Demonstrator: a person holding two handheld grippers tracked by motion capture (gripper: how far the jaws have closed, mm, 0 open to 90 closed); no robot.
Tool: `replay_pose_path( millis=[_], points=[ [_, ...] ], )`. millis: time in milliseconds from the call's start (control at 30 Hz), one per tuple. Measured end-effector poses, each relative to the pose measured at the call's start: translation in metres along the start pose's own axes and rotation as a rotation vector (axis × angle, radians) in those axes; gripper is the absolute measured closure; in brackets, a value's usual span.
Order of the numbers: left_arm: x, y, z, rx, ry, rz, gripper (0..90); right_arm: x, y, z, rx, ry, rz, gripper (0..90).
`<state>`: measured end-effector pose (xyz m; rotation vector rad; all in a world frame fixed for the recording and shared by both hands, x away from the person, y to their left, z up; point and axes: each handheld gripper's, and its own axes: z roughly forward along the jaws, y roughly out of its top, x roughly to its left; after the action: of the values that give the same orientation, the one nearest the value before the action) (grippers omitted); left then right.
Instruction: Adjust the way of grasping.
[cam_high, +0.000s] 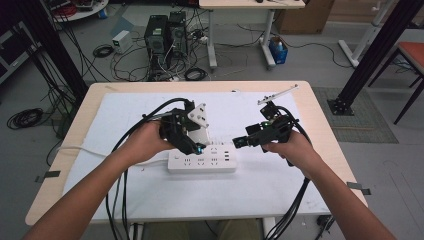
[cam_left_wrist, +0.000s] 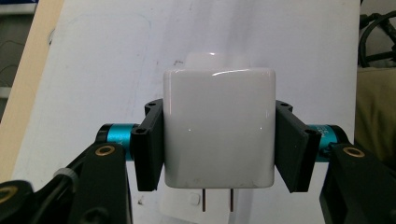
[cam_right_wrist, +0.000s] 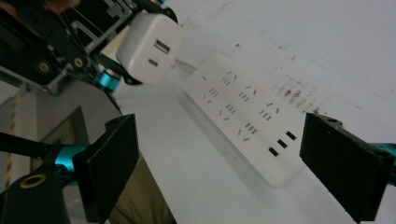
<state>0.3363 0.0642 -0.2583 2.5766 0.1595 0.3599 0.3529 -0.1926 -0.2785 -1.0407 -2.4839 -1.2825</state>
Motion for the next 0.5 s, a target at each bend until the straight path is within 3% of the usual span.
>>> replay_pose_path(
  millis=[167, 500],
  points=[
    [-0.003, 0.007, 0.007, -0.012, -0.012, 0.008, 42.6, -0.005, 0.000, 0.005, -0.037, 0.062, 0.085, 11.3],
    [-0.007, 0.018, 0.015, -0.023, -0.017, 0.029, 42.6, -0.009, -0.001, 0.019, -0.043, 0.142, 0.165, 11.3]
  ],
)
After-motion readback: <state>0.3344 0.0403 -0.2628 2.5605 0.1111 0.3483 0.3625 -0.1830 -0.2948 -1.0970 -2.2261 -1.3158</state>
